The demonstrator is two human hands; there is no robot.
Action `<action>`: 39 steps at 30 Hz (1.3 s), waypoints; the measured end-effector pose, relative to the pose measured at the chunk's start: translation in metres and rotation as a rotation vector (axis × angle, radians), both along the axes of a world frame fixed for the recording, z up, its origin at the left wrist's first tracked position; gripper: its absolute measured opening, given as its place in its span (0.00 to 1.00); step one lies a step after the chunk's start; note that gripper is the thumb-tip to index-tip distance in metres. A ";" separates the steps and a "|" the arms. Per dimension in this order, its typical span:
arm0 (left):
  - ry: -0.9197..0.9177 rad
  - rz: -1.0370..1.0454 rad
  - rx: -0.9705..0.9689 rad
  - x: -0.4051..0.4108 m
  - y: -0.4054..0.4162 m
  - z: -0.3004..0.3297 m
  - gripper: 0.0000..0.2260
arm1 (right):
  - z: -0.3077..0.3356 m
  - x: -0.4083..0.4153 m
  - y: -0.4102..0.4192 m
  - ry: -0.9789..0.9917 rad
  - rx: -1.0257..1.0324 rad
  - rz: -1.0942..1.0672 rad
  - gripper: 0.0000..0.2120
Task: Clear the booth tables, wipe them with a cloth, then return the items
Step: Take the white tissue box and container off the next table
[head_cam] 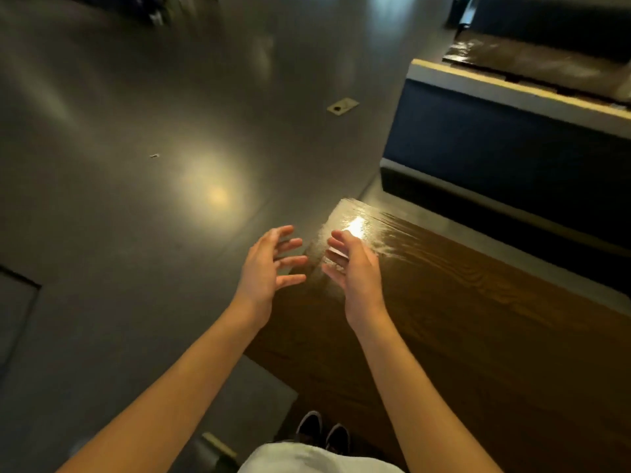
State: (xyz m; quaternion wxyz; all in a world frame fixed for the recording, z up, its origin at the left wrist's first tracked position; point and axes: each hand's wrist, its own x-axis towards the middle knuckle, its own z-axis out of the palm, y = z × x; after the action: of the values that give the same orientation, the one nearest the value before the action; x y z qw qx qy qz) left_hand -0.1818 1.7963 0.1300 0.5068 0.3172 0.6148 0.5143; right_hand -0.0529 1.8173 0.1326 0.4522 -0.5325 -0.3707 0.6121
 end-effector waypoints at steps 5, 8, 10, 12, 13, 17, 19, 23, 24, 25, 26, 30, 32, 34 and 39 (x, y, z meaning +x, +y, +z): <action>0.013 0.093 0.010 -0.039 -0.017 -0.001 0.18 | -0.007 -0.043 0.004 0.007 -0.015 0.107 0.11; 0.005 0.171 0.017 -0.071 -0.021 -0.001 0.19 | -0.008 -0.079 0.008 0.009 -0.029 0.190 0.11; 0.005 0.206 0.021 -0.088 -0.020 -0.002 0.19 | -0.010 -0.098 0.013 0.017 -0.031 0.209 0.11; -0.015 0.263 0.021 -0.113 -0.018 -0.004 0.18 | -0.010 -0.126 0.021 0.026 -0.034 0.250 0.10; -0.020 0.286 0.024 -0.130 -0.014 -0.006 0.17 | -0.012 -0.146 0.026 0.034 -0.039 0.266 0.11; -0.008 0.281 0.013 -0.191 0.013 -0.016 0.17 | -0.021 -0.211 0.049 0.005 -0.030 0.252 0.11; -0.009 0.264 0.014 -0.229 0.036 -0.021 0.17 | -0.027 -0.247 0.069 -0.008 -0.036 0.220 0.10; -0.016 0.202 0.031 -0.312 0.090 -0.029 0.16 | -0.030 -0.326 0.117 0.003 -0.038 0.104 0.11; -0.002 0.176 0.026 -0.329 0.100 -0.029 0.16 | -0.029 -0.343 0.126 0.019 -0.048 0.077 0.11; 0.002 0.158 0.027 -0.347 0.109 -0.029 0.15 | -0.027 -0.361 0.134 0.030 -0.052 0.052 0.11; 0.005 0.130 0.016 -0.372 0.121 -0.027 0.15 | -0.025 -0.384 0.144 0.043 -0.064 0.027 0.12; 0.026 0.045 0.018 -0.436 0.148 -0.013 0.15 | -0.012 -0.444 0.166 0.063 -0.064 -0.016 0.12; 0.033 0.025 0.037 -0.464 0.161 -0.004 0.15 | -0.003 -0.469 0.177 0.065 -0.059 -0.030 0.11; 0.029 0.017 0.053 -0.484 0.176 0.002 0.15 | 0.003 -0.486 0.187 0.060 -0.063 -0.050 0.11; -0.025 -0.004 0.072 -0.504 0.219 0.010 0.16 | 0.008 -0.505 0.221 0.028 -0.024 -0.087 0.11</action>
State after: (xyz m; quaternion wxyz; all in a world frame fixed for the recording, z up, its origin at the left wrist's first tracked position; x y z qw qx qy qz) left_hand -0.6858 2.0157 0.1396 0.5038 0.3301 0.5889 0.5389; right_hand -0.5581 2.0381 0.1407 0.4771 -0.5447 -0.3336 0.6036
